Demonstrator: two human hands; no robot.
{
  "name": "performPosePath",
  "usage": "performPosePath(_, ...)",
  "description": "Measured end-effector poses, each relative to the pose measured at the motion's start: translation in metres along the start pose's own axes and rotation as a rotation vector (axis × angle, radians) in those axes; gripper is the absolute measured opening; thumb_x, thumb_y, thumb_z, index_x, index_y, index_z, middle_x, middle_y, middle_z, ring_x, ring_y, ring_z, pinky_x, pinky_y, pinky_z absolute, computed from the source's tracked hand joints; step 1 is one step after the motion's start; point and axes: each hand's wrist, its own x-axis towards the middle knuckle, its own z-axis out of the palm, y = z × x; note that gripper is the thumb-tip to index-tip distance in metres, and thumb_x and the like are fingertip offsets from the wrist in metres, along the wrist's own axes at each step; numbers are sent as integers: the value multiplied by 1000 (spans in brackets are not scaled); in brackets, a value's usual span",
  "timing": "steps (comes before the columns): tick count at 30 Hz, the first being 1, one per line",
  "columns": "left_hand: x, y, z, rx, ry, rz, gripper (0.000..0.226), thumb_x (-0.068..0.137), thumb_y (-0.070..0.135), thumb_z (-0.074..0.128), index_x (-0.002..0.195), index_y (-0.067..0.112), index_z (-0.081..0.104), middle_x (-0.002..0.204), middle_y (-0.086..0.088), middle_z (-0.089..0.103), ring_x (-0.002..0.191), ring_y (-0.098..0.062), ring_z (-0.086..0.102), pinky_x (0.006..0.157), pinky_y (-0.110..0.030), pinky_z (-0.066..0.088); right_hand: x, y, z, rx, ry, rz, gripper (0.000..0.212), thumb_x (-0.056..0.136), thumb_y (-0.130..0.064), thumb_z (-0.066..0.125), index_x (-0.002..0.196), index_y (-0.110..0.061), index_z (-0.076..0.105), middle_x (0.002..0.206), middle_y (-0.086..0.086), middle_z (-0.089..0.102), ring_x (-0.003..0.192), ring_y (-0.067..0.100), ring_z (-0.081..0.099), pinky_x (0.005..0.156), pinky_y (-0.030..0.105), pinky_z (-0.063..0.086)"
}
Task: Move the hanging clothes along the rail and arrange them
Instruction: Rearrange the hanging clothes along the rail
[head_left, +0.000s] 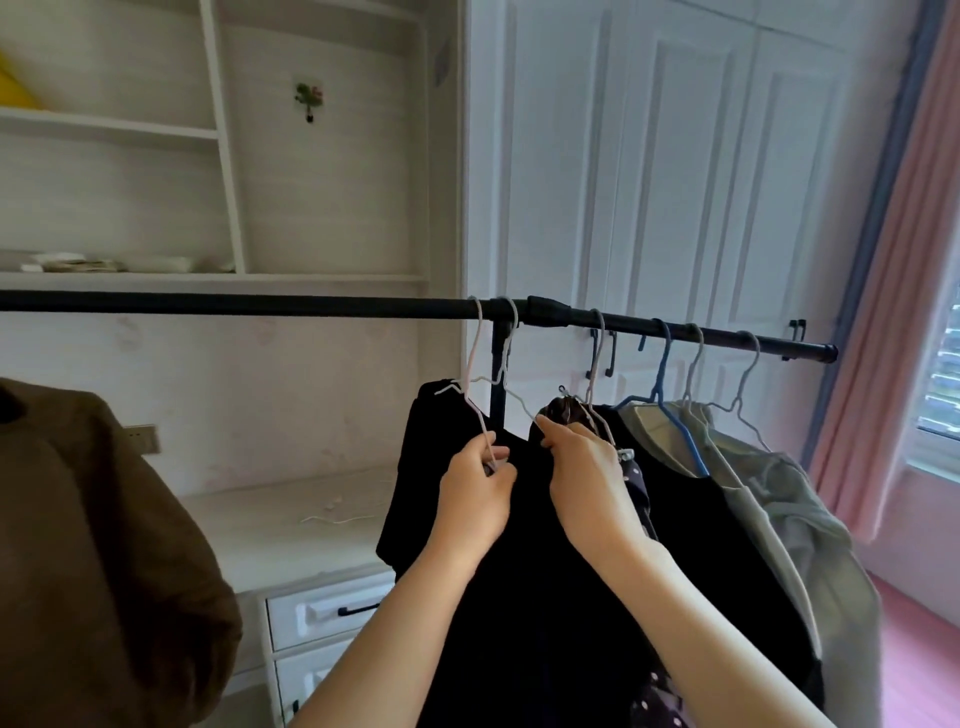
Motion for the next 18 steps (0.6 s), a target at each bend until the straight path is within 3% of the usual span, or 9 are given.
performPosePath(3, 10, -6, -12, -12, 33, 33, 45, 95, 9, 46, 140, 13, 43, 108, 10, 62, 81, 1, 58, 75, -16, 44, 18, 3, 0, -80, -21, -6, 61, 84, 8, 43, 138, -19, 49, 104, 7, 61, 97, 26, 60, 82, 33, 49)
performPosePath(5, 17, -10, -23, 2, 51, 48, 43, 96, 9, 43, 139, 15, 44, 120, 7, 63, 56, 3, 50, 52, -12, 40, 30, 5, 1, -98, -43, -7, 70, 83, 12, 39, 144, -22, 42, 108, 9, 63, 102, 30, 59, 84, 35, 48)
performPosePath(6, 22, -14, -30, 17, 69, 56, 42, 97, 8, 42, 138, 15, 45, 124, 5, 62, 53, 1, 46, 46, -11, 37, 36, 6, 2, -91, -59, -9, 72, 82, 13, 37, 145, -23, 39, 111, 9, 63, 104, 31, 59, 86, 37, 48)
performPosePath(11, 39, -19, -66, 68, 114, 91, 45, 98, 6, 38, 143, 14, 40, 86, 14, 65, 75, -16, 51, 49, -5, 38, 65, 15, 5, -89, -95, -8, 71, 83, 15, 35, 144, -20, 41, 119, 11, 63, 109, 32, 59, 92, 37, 48)
performPosePath(14, 51, -17, -85, 101, 153, 97, 42, 96, 2, 39, 137, 9, 47, 78, 10, 65, 76, -8, 59, 60, 2, 39, 85, 18, 15, -161, -81, -40, 69, 83, 14, 35, 142, -20, 45, 116, 14, 65, 106, 34, 60, 91, 41, 51)
performPosePath(18, 71, -20, -104, 118, 181, 96, 36, 95, 0, 39, 127, 5, 55, 74, 5, 64, 72, -8, 61, 59, 5, 35, 109, 19, 28, -228, -76, -68, 55, 87, 10, 35, 135, -11, 54, 109, 21, 65, 102, 39, 59, 90, 47, 50)
